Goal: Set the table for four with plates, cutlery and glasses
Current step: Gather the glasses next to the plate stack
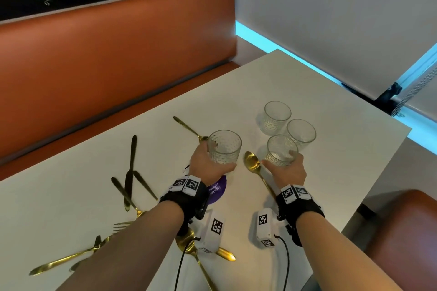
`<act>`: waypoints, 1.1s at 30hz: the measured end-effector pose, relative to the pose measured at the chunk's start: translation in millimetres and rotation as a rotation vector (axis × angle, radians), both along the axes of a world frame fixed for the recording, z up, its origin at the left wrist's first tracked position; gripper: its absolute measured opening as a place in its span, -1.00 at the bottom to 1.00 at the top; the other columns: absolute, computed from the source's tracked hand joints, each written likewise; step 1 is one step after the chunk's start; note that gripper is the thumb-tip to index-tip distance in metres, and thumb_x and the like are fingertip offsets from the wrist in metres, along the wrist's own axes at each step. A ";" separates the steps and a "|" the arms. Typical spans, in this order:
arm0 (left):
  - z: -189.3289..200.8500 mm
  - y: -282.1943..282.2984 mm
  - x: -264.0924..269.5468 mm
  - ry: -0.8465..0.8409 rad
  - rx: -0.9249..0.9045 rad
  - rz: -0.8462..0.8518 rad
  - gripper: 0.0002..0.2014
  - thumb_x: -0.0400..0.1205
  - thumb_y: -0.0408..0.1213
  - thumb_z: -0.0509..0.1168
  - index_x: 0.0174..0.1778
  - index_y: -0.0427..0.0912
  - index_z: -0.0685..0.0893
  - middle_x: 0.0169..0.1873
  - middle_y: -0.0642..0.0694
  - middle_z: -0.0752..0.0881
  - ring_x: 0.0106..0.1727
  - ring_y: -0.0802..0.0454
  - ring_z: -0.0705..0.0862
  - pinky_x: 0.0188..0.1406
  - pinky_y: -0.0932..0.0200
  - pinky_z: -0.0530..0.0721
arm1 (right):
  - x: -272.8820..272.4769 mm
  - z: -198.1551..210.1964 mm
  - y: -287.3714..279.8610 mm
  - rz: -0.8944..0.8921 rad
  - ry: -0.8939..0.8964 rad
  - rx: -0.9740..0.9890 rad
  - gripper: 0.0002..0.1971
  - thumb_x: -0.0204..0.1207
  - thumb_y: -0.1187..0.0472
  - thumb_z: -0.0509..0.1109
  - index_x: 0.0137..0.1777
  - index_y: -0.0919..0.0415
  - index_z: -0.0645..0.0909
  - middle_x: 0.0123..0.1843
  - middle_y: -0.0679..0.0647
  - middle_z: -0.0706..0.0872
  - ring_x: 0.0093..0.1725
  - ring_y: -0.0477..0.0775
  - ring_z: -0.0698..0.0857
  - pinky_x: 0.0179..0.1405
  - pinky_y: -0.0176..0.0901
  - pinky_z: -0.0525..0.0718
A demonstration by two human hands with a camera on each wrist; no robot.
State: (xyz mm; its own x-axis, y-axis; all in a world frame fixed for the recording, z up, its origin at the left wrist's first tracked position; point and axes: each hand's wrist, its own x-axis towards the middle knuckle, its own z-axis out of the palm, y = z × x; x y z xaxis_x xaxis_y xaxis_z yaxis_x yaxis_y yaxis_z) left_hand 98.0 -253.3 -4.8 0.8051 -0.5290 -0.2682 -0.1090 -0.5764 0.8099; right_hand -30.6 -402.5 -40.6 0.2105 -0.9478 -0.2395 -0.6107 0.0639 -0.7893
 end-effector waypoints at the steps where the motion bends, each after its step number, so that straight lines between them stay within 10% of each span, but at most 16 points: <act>1: 0.2 2.5 -1.1 0.003 -0.001 -0.004 -0.23 0.30 -0.15 0.59 0.41 -0.16 0.43 0.32 -0.08 0.59 0.32 -0.03 0.57 0.08 0.26 0.48 | 0.4 0.5 0.0 -0.008 0.001 -0.004 -0.16 0.16 0.07 0.69 0.42 0.21 0.38 0.31 0.24 0.62 0.31 0.28 0.59 0.24 -0.02 0.56; 16: 44.5 102.6 -38.6 0.024 -0.088 -0.042 -0.31 0.33 -0.15 0.58 0.36 -0.16 0.48 0.19 -0.02 0.63 0.16 0.04 0.59 0.06 0.25 0.54 | -50.1 58.7 93.8 0.044 -0.076 -0.039 -0.29 0.25 0.05 0.65 0.36 0.17 0.44 0.31 0.21 0.62 0.32 0.22 0.58 0.17 -0.18 0.48; 33: 11.2 429.2 -53.8 0.025 -0.015 0.326 -0.27 0.31 -0.14 0.59 0.38 -0.21 0.50 0.34 -0.14 0.59 0.35 -0.07 0.57 0.12 0.31 0.45 | -29.2 60.8 399.6 0.388 -0.088 0.095 -0.28 0.23 0.03 0.65 0.37 0.17 0.47 0.24 0.15 0.62 0.16 0.15 0.59 0.09 -0.11 0.53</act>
